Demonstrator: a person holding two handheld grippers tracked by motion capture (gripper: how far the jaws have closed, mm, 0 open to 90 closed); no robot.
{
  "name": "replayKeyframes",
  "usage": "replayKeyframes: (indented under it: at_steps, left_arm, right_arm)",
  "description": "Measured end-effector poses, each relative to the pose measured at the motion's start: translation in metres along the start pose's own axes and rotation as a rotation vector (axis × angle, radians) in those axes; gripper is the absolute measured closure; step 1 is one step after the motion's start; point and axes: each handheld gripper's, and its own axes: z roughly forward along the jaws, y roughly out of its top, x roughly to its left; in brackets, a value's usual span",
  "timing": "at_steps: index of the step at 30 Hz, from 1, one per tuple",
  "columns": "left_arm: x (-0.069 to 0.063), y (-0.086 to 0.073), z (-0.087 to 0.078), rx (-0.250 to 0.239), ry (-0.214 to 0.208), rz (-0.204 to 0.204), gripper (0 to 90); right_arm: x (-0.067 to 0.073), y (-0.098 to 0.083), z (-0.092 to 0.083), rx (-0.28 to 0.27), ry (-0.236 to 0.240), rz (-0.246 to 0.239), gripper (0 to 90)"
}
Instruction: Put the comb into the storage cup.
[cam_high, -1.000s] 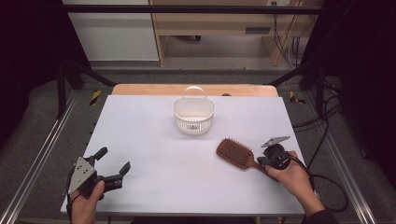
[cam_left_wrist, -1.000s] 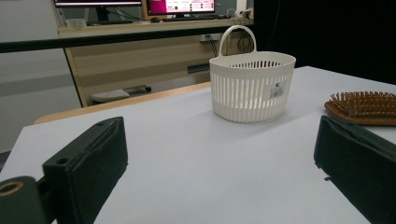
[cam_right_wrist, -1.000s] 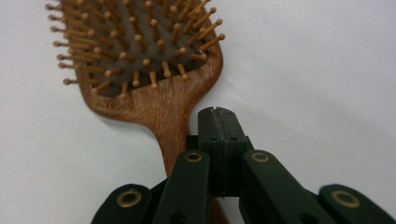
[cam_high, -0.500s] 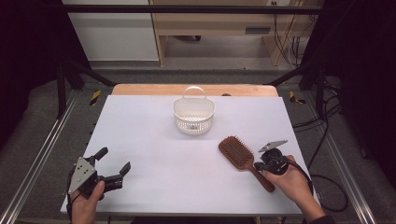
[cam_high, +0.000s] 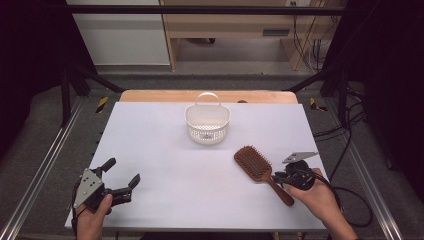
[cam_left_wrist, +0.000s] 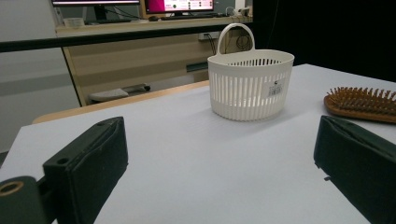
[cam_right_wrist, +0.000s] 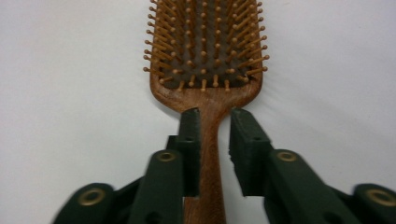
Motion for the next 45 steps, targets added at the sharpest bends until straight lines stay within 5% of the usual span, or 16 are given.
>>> replayKeyframes:
  at_steps: [6, 14, 22, 35, 45]
  left_arm:
    - [0.001, -0.001, 0.000, 0.003, 0.002, -0.006, 3.0]
    - [0.000, 0.000, 0.000, 0.003, -0.001, -0.003, 3.0]
    - [0.001, 0.000, 0.000, 0.004, -0.002, -0.003, 3.0]
    - [0.001, -0.001, 0.000, 0.008, -0.003, -0.003, 3.0]
    - [0.001, -0.001, 0.000, 0.008, -0.005, -0.003, 3.0]
  right_arm:
    - [0.003, 0.003, -0.001, -0.005, 0.018, -0.013, 51.0]
    - [0.009, 0.006, 0.011, 0.036, -0.020, -0.036, 22.1]
    - [0.013, 0.007, 0.024, 0.093, -0.012, -0.013, 7.3]
    - [0.013, 0.002, 0.034, 0.148, -0.015, -0.022, 9.1]
    - [0.009, 0.004, 0.034, 0.160, -0.037, -0.016, 38.4]
